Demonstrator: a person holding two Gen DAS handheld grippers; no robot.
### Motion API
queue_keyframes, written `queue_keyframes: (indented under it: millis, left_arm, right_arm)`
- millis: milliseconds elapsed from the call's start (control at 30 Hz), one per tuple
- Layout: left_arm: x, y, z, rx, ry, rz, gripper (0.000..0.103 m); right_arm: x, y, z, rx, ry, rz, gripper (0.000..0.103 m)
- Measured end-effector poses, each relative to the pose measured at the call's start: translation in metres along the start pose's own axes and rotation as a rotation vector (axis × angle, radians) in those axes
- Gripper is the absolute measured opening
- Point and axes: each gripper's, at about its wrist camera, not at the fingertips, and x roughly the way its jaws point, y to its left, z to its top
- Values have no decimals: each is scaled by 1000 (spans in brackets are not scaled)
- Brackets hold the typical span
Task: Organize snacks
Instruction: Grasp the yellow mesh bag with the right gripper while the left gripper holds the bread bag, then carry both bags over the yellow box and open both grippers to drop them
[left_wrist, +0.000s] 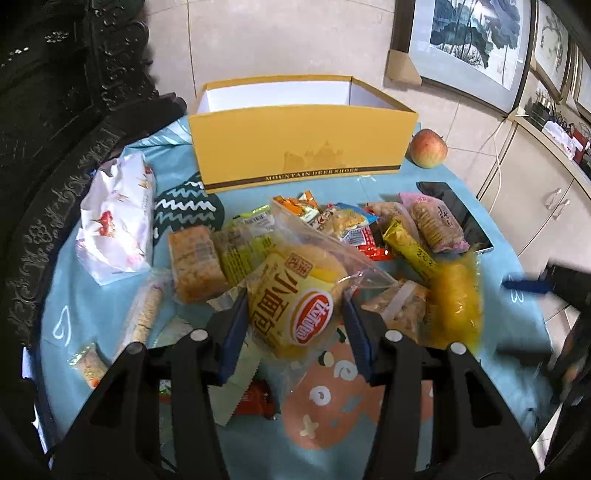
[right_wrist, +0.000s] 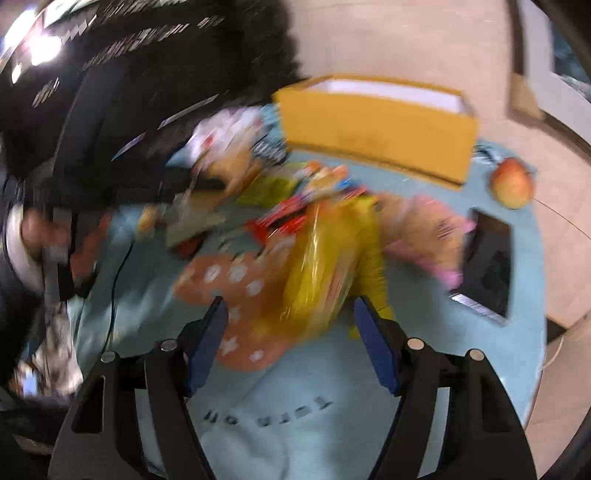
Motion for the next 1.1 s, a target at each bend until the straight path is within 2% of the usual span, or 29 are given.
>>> queue_keyframes:
  millis: [67, 133, 167, 200, 233, 333, 467, 567, 633, 700, 800, 900, 967, 1100]
  left_arm:
    - [3, -1, 1, -1, 1, -9, 50]
    - [4, -2, 1, 0, 0, -9, 50]
    - [5, -3, 1, -1, 2, -9, 50]
    - [6, -2, 1, -1, 4, -8, 50]
    - [7, -2, 0, -2, 7, -7, 50]
    - [9, 0, -2, -3, 11, -5, 50]
    - [9, -1, -3, -3, 12, -7, 50]
    - [11, -5, -3, 1, 15, -11, 50]
    - [11, -8, -4, 1, 21, -15, 50]
    - [9, -12, -5, 7, 17, -19, 50]
    - [3, -14, -6, 6, 7, -32, 50]
    - [-7, -17, -3, 10, -18, -36, 50]
    - [-14, -19, 2, 7, -34, -42, 50]
    - [-27, -21, 23, 4, -63, -34, 50]
  right_arm:
    - [11, -4, 8, 13, 20, -39, 78]
    - [33, -3, 11, 8, 76, -91, 78]
    - [45, -3, 9, 9, 118, -135, 76]
    - [54, -5, 5, 22, 152, -172, 70]
    - [59, -9, 1, 49, 167, -184, 69]
    - [49, -20, -9, 113, 133, -123, 68]
    - [42, -28, -19, 160, 140, -152, 67]
    - [44, -27, -20, 166, 119, -154, 39]
    - [42, -25, -17, 179, 108, -162, 37]
    - [35, -26, -17, 205, 78, -137, 36]
    - [18, -34, -17, 263, 31, -55, 36]
    - [0, -36, -12, 290, -22, -36, 36]
    - [-13, -37, -5, 299, -73, -28, 36]
    - [-46, -38, 26, 316, -236, -34, 36]
